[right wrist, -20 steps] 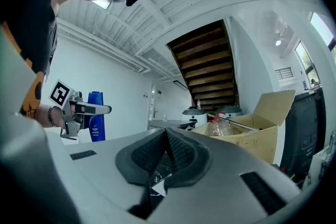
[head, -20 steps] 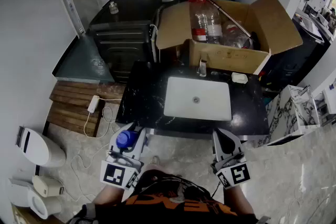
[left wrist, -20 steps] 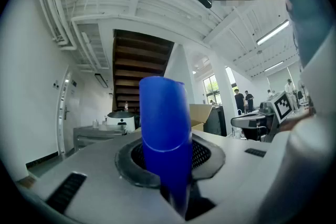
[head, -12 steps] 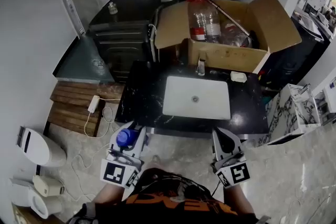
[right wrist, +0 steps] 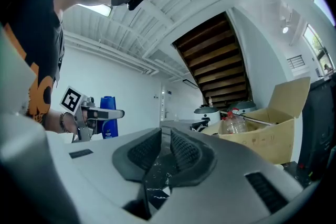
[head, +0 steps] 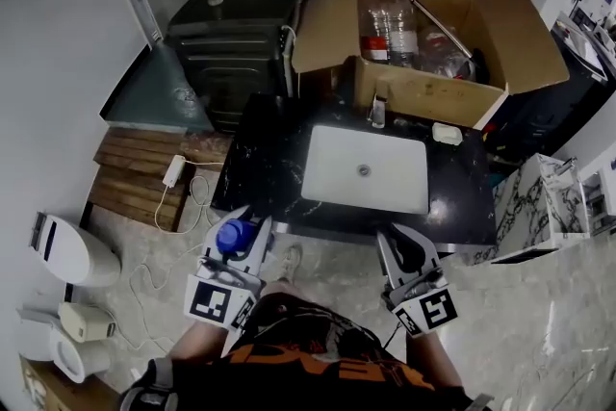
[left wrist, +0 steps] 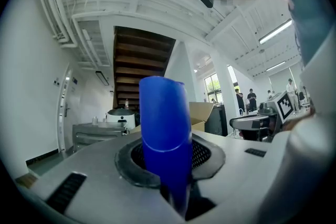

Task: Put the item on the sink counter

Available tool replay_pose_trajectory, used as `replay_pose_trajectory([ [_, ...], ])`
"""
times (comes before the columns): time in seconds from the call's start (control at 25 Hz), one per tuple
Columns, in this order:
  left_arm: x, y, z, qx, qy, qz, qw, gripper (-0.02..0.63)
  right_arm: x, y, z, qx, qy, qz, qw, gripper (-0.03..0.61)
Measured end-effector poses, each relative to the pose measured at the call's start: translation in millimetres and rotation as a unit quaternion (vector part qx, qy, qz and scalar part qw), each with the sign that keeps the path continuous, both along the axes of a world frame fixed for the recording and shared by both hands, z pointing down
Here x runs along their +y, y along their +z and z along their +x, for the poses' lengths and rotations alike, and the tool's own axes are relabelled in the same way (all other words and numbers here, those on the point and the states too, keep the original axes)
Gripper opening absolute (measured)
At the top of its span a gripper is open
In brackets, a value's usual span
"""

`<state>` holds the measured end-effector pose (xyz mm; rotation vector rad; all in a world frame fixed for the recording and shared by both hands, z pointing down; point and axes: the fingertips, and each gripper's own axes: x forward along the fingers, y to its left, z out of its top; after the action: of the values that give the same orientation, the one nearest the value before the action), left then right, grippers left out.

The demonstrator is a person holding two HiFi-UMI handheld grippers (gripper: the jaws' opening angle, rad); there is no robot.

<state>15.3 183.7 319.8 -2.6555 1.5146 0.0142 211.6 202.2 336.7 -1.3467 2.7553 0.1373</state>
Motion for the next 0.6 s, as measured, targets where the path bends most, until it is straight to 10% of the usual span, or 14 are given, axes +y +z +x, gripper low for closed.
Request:
replay_pose_trajectory([
  [0.32,-76.5,2.8,-22.4,0.008,-0.007,0.000,0.9999,0.114,-72.5,-10.7,-25.5,0.001,-0.013,0.008,1.000,0.138],
  [0.48,-120.4,-1.8,-32.0,0.008,-0.003,0.007,0.9999,0.114,-111.9,-18.6,-38.7,-0.034,-0.029,0.009,0.999,0.399],
  [0.6,-151.6,-7.8,-42.7,0.013,-0.004,0.015,0.9998,0.114,-143.5,-18.4,-51.0,-0.050,-0.038,-0.002,0.998,0.454],
])
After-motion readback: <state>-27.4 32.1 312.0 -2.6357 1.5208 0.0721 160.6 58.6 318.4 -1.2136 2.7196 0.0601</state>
